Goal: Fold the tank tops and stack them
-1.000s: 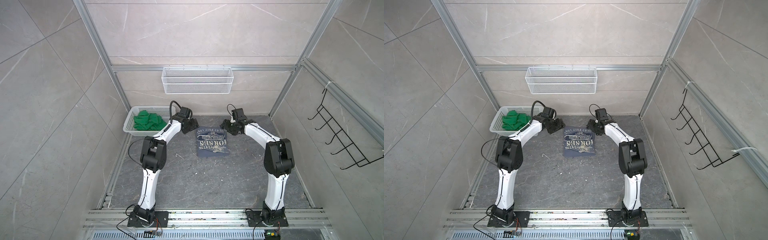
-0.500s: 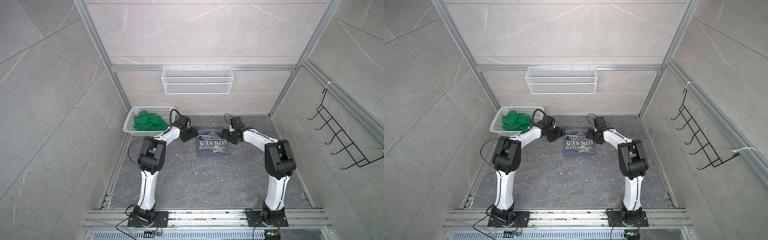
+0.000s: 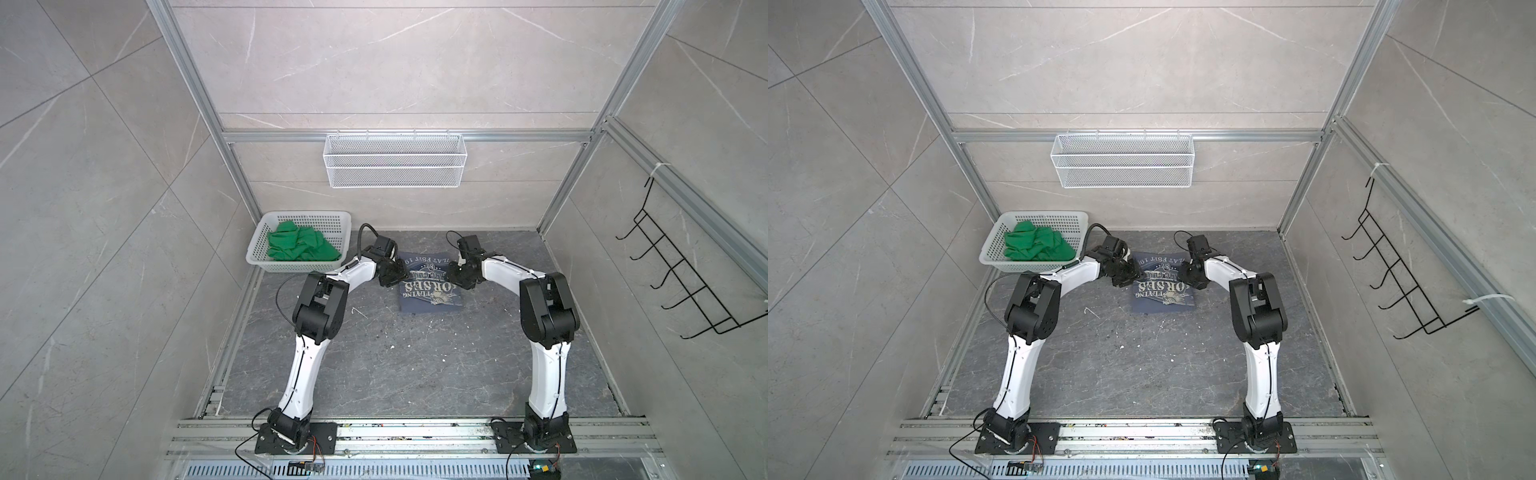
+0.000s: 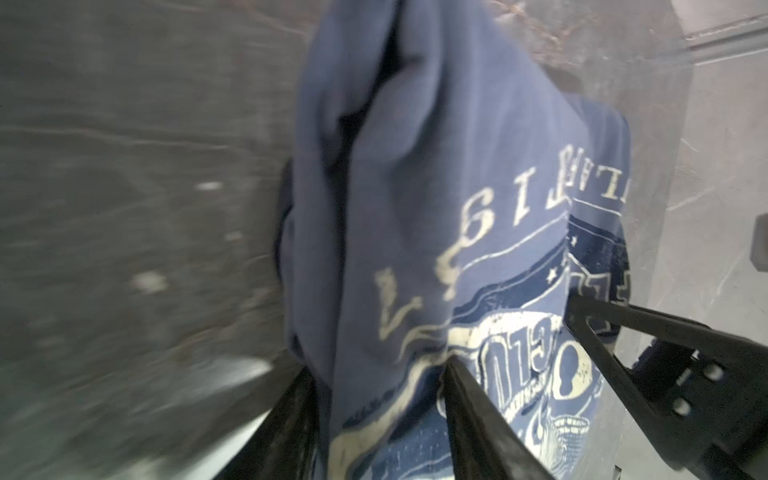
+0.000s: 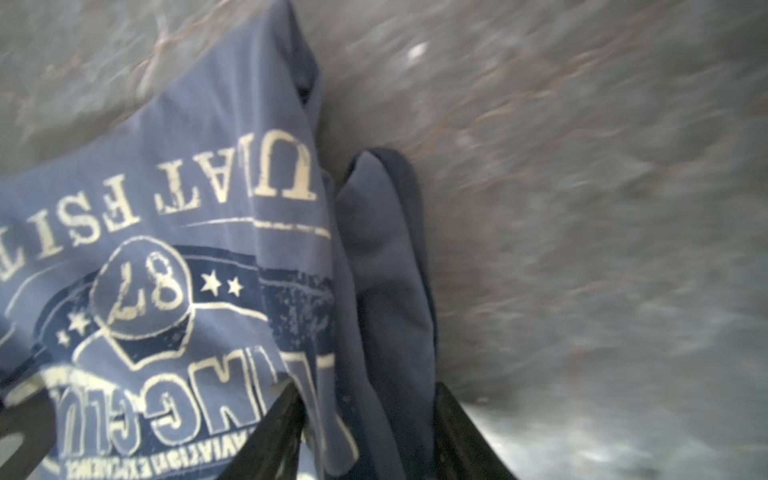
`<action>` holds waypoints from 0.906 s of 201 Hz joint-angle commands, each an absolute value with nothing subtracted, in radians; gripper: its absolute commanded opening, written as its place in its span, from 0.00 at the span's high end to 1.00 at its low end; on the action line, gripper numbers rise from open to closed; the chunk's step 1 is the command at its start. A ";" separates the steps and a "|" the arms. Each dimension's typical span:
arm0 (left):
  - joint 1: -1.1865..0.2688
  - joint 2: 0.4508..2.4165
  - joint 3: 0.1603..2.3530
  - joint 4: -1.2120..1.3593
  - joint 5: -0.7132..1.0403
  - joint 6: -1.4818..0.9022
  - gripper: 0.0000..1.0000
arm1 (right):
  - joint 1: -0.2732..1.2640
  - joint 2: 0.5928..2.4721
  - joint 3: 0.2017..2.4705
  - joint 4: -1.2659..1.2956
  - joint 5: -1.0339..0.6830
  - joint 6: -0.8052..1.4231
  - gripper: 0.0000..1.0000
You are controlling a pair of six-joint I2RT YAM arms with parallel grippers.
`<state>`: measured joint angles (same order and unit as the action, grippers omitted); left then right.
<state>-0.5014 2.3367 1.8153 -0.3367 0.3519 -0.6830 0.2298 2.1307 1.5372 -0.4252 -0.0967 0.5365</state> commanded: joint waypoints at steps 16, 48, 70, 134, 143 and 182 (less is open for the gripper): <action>-0.583 2.414 1.960 -0.365 0.380 -0.723 0.49 | 0.122 2.117 1.548 -0.502 -0.023 0.507 0.48; -0.599 2.404 2.031 -0.414 0.355 -0.733 0.43 | 0.069 2.050 1.539 -0.537 0.008 0.494 0.40; -0.590 2.342 2.053 -0.533 0.267 -0.682 0.31 | 0.071 1.969 1.529 -0.569 0.047 0.470 0.28; -0.522 1.848 1.559 -0.484 0.044 -0.607 0.18 | 0.285 1.807 1.423 -0.637 0.181 0.408 0.14; -0.520 1.784 1.482 -0.456 0.020 -0.604 0.17 | 0.329 1.817 1.416 -0.638 0.189 0.408 0.13; -0.513 1.546 1.196 -0.315 -0.046 -0.595 0.13 | 0.419 1.912 1.434 -0.651 0.219 0.419 0.09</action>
